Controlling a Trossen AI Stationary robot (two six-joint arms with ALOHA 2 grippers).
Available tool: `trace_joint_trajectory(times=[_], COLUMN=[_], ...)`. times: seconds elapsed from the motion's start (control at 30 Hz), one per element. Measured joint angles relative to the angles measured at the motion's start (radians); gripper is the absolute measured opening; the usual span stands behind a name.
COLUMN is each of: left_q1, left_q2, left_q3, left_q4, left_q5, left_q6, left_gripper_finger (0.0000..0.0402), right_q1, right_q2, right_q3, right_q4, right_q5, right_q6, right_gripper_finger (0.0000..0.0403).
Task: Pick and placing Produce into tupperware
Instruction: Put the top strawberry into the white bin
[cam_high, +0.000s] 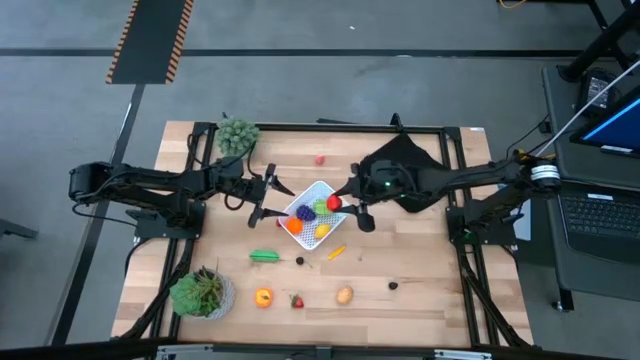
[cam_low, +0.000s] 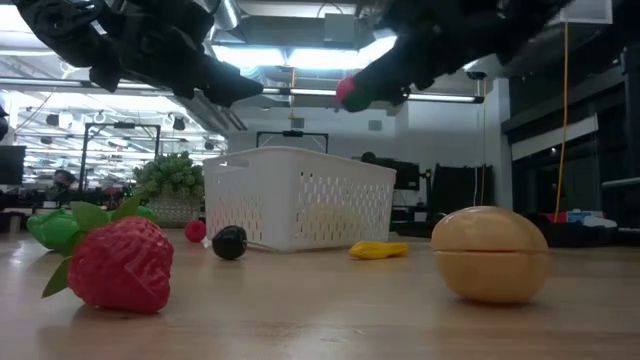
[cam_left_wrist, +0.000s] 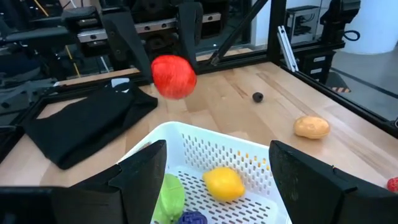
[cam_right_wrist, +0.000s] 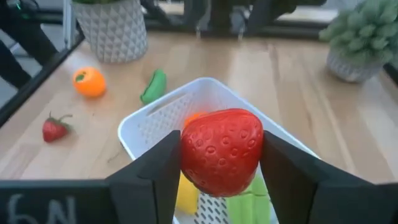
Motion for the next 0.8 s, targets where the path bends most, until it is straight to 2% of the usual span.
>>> trace_joint_trajectory(times=[0.53, 0.67, 0.8], left_q1=[0.000, 0.000, 0.000], left_q2=[0.000, 0.000, 0.000], left_q3=[0.000, 0.000, 0.000], left_q4=[-0.023, -0.024, -0.029], left_q5=[0.000, 0.000, 0.000], left_q6=[0.001, 0.005, 0.005], left_gripper_finger=[0.0275, 0.0275, 0.0275], right_q1=[0.000, -0.004, -0.005], right_q2=[0.255, 0.317, 0.336], right_q3=[0.557, 0.645, 0.663], right_q4=[-0.750, -0.842, -0.847], right_q5=[0.004, 0.004, 0.004], right_q6=[-0.037, -0.047, -0.069], right_gripper_finger=[0.0192, 0.0193, 0.0194])
